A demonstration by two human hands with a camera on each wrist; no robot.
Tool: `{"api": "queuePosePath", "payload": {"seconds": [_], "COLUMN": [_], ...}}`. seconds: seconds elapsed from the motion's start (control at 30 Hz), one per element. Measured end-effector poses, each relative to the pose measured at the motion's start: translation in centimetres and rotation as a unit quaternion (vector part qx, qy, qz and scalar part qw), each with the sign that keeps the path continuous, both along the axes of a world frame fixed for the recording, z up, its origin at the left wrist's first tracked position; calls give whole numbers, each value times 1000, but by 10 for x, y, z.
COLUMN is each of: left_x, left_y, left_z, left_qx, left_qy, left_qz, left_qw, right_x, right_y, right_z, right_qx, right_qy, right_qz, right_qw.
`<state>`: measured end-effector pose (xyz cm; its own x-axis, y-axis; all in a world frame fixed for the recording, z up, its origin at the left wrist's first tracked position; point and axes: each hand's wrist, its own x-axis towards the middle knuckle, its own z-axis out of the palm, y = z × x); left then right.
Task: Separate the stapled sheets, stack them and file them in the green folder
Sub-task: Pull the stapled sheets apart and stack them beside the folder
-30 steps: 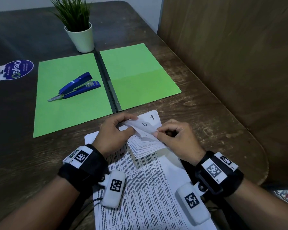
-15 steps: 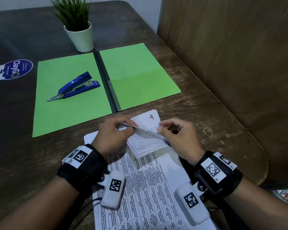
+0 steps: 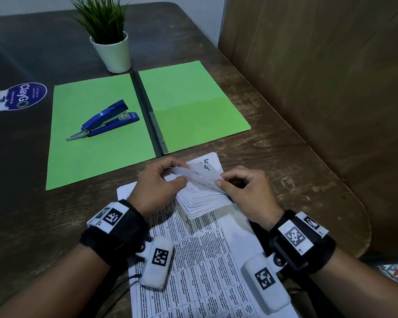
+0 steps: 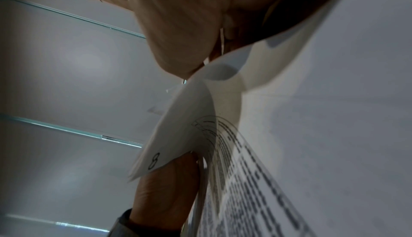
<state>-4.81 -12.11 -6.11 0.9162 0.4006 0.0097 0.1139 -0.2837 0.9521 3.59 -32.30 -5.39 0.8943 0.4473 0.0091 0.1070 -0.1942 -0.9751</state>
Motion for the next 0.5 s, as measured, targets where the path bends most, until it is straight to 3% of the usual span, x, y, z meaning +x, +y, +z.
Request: {"api": "queuePosePath", "payload": {"seconds": [0.1, 0.33, 0.5], "left_x": [0, -1, -3], "left_y": [0, -2, 0], "left_z": [0, 5, 3], "left_qx": [5, 14, -20], "left_qy": [2, -1, 7], "left_qz": [3, 10, -3], "left_qw": [1000, 1000, 1000], "right_x": [-1, -3, -4], "right_y": [-1, -2, -2], "right_z": [1, 3, 3], "right_qx": [1, -11, 24], "right_qy": [30, 15, 41], "right_qz": [4, 28, 34], "right_qw": [1000, 999, 998]}}
